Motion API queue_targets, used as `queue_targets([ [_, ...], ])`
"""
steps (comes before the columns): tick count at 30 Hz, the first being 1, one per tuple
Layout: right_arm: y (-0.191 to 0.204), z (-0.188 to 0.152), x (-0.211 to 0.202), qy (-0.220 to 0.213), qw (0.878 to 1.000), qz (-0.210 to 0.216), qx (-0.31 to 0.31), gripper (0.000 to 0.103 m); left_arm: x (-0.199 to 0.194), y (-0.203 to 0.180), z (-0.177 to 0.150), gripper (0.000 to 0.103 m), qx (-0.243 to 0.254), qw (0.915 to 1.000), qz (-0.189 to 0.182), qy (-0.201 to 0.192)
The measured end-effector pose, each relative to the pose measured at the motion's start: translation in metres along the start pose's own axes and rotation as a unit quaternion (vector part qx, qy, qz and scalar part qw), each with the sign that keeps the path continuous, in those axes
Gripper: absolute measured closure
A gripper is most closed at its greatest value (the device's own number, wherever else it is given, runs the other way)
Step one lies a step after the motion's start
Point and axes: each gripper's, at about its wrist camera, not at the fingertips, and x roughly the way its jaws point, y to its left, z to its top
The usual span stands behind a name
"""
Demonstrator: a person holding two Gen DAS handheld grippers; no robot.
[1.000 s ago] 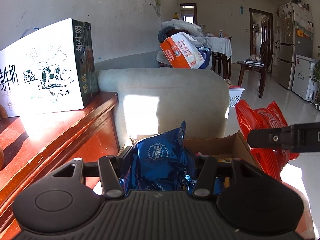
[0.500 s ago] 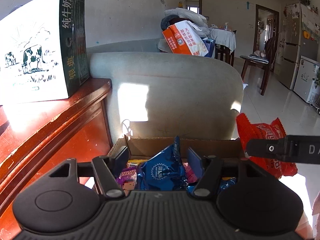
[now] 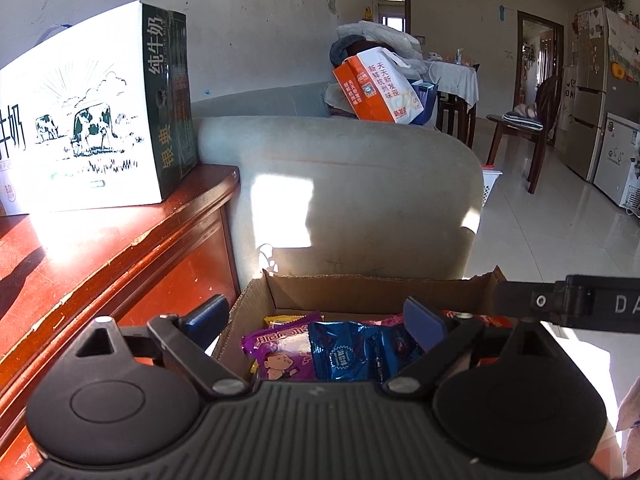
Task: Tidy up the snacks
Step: 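Open both grippers to drop the blue and red bags into the box, then move left tool to yellow waffle pack while right tool moves to white Amerie bag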
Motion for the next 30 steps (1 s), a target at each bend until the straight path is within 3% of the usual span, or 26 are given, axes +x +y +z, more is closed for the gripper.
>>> queue_targets([
  [13,0.018,-0.024,-0.007,0.038,0.998,0.009,-0.055,0.010,-0.027,0.025,-0.023,0.008,0.010,0.9990,-0.001,0.043],
  [30,0.044,-0.065,-0.005,0.119,0.985,0.047,-0.111,0.010,-0.038,0.068,-0.070,0.008,0.014,0.9939,0.013,0.109],
])
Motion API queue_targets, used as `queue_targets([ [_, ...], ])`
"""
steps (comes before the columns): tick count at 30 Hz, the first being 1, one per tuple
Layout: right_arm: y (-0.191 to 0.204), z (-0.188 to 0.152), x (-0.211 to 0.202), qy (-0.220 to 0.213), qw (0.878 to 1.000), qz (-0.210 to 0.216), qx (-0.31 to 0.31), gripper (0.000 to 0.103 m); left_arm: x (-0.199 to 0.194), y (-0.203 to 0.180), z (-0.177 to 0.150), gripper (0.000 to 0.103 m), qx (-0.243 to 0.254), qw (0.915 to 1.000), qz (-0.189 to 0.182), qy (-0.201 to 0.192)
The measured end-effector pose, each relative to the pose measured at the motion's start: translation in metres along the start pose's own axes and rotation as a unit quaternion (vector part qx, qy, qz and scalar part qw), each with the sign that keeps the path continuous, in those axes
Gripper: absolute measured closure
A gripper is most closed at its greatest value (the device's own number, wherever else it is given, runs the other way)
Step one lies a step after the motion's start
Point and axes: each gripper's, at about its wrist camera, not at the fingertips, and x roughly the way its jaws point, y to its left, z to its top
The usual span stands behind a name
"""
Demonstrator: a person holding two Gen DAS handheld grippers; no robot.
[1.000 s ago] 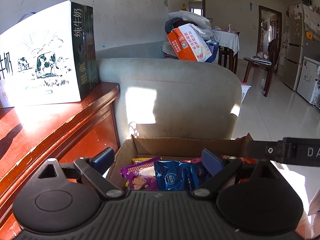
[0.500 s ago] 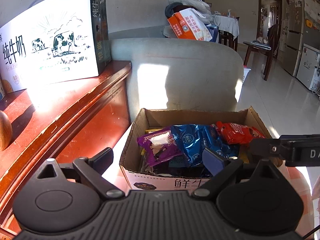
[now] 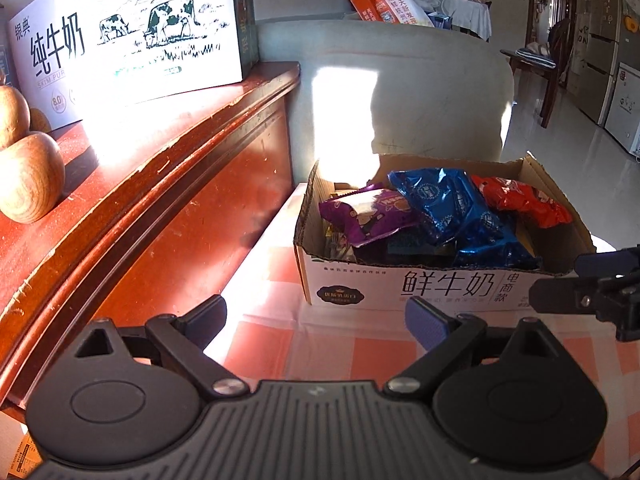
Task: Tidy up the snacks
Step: 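Move left tool to yellow waffle pack while right tool moves to white Amerie bag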
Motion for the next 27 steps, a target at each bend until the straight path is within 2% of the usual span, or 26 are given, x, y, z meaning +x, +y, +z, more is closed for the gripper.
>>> queue_targets([
  [6,0.004,-0.012,0.014,0.040,0.999,0.015,0.006,0.010,0.007,0.008,-0.020,0.008,0.015,0.9996,-0.011,0.024],
  [12,0.007,-0.022,0.030,0.077,0.997,0.020,0.011,0.010,0.015,0.013,-0.041,0.008,0.069,0.9965,-0.024,0.042],
  [20,0.019,-0.032,0.053,0.113,0.994,0.006,-0.011,0.010,0.030,0.013,-0.068,0.008,0.143,0.9865,-0.049,0.063],
  [27,0.032,-0.040,0.070,0.133,0.990,-0.009,-0.040,0.010,0.041,0.018,-0.076,0.008,0.151,0.9840,-0.072,0.063],
])
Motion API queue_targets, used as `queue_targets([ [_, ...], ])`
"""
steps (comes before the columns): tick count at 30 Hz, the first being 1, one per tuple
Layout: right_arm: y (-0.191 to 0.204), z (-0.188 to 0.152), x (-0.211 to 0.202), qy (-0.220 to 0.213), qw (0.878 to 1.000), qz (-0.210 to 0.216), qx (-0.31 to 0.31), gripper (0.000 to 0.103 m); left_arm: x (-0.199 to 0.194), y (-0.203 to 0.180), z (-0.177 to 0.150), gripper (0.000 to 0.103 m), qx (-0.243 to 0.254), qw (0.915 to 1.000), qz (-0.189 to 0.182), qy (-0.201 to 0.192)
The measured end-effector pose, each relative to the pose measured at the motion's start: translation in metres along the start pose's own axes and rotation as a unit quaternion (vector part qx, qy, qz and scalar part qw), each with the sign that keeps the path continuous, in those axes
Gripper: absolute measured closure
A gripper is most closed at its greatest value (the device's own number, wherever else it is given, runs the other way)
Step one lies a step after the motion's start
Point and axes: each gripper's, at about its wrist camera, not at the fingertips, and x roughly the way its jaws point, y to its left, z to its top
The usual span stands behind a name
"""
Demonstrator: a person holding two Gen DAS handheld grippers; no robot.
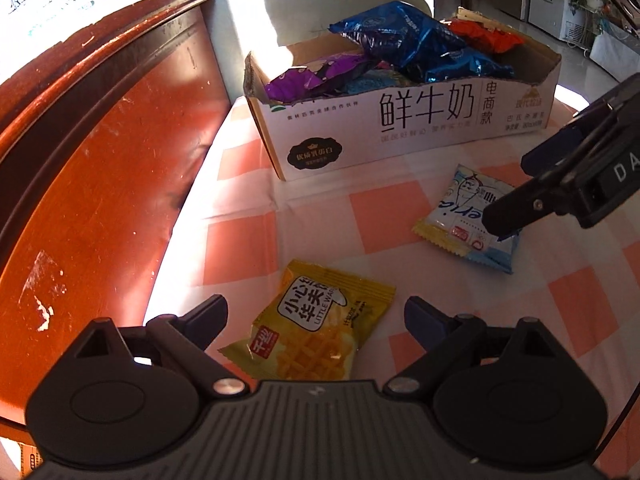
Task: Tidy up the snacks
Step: 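Move left tool to yellow waffle pack while right tool moves to white Amerie bag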
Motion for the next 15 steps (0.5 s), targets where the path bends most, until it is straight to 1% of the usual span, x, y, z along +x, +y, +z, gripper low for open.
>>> queue_targets([
  [3,0.007,-0.002,0.009,0.007,1.000,-0.014,-0.014,0.010,0.004,0.001,0.000,0.008,0.000,0.9999,-0.010,-0.006],
  [6,0.011,-0.005,0.017,0.017,0.999,-0.022,-0.022,0.009,0.006,0.004,0.000,0.008,-0.012,0.9997,-0.018,-0.009],
  [9,0.016,-0.007,0.020,0.012,0.998,-0.036,-0.042,0.009,0.007,0.005,0.000,0.010,-0.024,0.9994,-0.024,-0.008],
  [12,0.017,-0.008,0.022,0.008,0.998,-0.043,-0.049,0.009,0.007,0.008,0.001,0.023,-0.051,0.9975,-0.050,0.000],
  [13,0.017,-0.009,0.022,0.007,0.998,-0.045,-0.052,0.009,0.007,0.008,0.001,0.029,-0.057,0.9968,-0.056,0.002],
  [15,0.018,-0.010,0.022,0.005,0.997,-0.045,-0.058,0.011,0.005,0.003,0.002,0.032,-0.052,0.9973,-0.051,0.003],
])
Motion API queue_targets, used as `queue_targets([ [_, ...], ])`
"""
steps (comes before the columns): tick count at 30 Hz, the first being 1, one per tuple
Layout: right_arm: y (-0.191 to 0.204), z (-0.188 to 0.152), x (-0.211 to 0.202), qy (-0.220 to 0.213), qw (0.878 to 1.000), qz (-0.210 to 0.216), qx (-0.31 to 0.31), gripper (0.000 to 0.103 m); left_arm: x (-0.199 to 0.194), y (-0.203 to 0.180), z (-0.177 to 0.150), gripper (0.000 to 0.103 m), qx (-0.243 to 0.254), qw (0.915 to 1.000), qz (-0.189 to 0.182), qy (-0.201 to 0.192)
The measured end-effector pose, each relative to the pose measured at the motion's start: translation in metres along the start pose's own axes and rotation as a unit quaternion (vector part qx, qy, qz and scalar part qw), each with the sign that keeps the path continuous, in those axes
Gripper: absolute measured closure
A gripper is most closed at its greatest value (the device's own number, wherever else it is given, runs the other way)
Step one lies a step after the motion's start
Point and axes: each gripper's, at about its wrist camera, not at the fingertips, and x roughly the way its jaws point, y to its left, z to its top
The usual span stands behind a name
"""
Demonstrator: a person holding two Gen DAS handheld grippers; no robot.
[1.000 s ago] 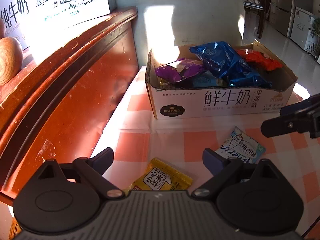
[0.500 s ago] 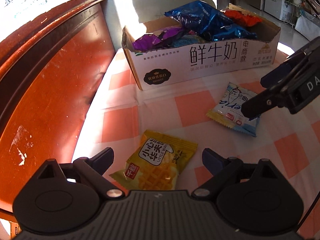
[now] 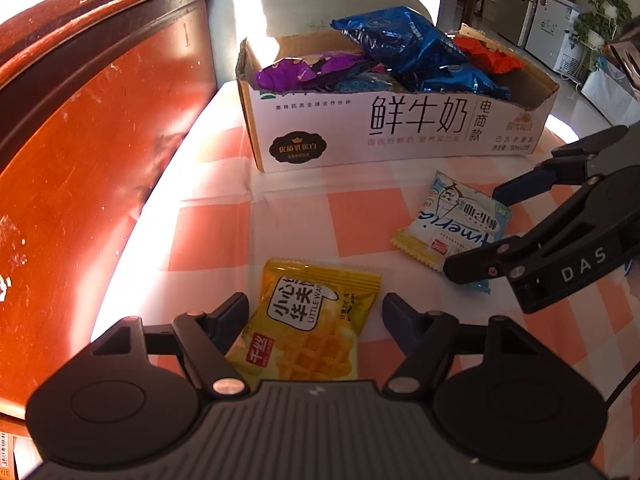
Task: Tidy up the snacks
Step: 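Move left tool to yellow waffle pack while right tool moves to white Amerie bag, then grasp yellow waffle pack with left gripper while right gripper grasps white Amerie bag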
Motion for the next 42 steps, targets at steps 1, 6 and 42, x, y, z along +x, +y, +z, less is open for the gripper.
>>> queue_targets([
  [1,0.000,-0.001,0.000,-0.001,1.000,0.000,-0.003,0.015,-0.001,-0.002,0.000,0.040,0.001,1.0000,-0.003,0.001],
  [6,-0.003,-0.001,-0.005,-0.012,1.000,0.007,-0.007,0.032,-0.003,-0.010,0.000,0.049,0.005,0.9999,0.010,0.006],
  [42,-0.040,0.001,-0.035,-0.048,0.994,0.051,0.081,0.035,-0.017,-0.012,0.005,0.051,-0.034,0.9986,0.039,-0.010],
])
